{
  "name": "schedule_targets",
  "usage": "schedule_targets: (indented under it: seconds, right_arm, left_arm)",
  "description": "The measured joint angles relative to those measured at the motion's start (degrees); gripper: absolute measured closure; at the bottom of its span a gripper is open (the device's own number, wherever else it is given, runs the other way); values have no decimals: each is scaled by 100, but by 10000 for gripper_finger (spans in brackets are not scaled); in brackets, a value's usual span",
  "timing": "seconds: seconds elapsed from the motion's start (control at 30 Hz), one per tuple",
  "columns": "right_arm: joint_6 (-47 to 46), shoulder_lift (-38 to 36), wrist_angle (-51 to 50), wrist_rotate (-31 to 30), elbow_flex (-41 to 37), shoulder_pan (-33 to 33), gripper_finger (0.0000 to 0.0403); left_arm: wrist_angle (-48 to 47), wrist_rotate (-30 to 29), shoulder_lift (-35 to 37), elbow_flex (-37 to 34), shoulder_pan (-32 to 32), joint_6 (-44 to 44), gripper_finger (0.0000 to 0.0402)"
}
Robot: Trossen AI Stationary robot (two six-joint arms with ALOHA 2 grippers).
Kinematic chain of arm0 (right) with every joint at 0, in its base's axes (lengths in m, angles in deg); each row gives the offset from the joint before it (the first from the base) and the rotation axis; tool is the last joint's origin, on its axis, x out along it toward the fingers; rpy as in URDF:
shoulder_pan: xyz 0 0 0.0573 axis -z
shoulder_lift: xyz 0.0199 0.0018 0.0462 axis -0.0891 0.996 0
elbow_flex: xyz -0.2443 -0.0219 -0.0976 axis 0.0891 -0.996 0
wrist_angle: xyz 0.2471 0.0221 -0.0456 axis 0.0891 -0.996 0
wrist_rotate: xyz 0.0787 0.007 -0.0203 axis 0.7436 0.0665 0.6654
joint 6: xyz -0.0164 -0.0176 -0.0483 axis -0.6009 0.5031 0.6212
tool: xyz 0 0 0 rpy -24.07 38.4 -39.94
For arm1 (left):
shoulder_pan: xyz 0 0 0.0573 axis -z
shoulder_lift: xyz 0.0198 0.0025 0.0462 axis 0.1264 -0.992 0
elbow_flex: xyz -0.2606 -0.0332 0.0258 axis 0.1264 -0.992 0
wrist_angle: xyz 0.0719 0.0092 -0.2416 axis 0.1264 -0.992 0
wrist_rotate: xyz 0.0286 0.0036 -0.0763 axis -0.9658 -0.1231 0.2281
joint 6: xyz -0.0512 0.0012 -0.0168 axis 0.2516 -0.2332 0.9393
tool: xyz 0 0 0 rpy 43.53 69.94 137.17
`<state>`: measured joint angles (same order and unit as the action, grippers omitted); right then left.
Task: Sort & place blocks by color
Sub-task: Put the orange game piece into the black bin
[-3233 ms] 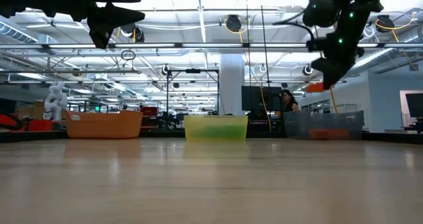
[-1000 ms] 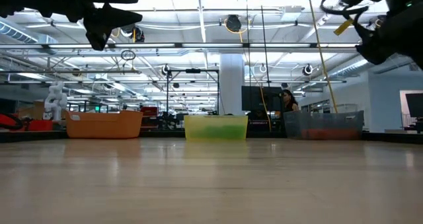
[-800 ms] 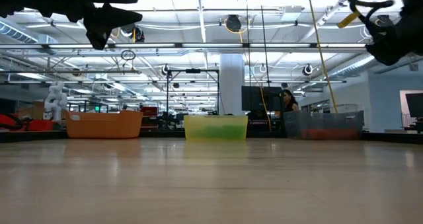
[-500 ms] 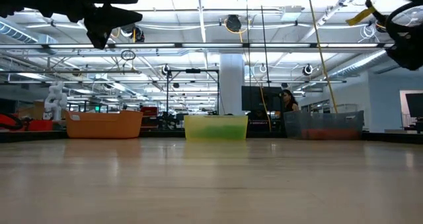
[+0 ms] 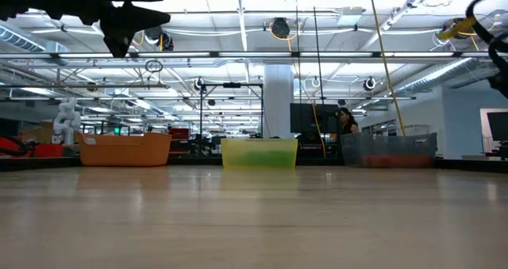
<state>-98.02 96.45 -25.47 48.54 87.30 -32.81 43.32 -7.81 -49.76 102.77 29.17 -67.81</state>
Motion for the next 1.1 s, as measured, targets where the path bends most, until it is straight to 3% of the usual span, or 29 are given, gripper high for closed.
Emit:
schedule_targets:
  seconds: [0.17,0.3,0.57,0.83,1.1]
  right_arm:
    - [-54,-4,914,-131,-570,-36,123]
    - [33,-26,1208,-105,-855,-34,150]
    - [775,-26,1125,-55,-898,-8,277]
    - [1502,-425,936,-155,-918,441,281]
    - [2530,-1328,798,-1122,-878,1282,281]
  left_arm:
    - [12,2,0,1,35,21,245]
    - [12,2,0,1,33,29,245]
    - [8,2,1,1,33,39,245]
    - [6,2,0,1,31,56,245]
    - [-3,0,1,1,31,91,245]
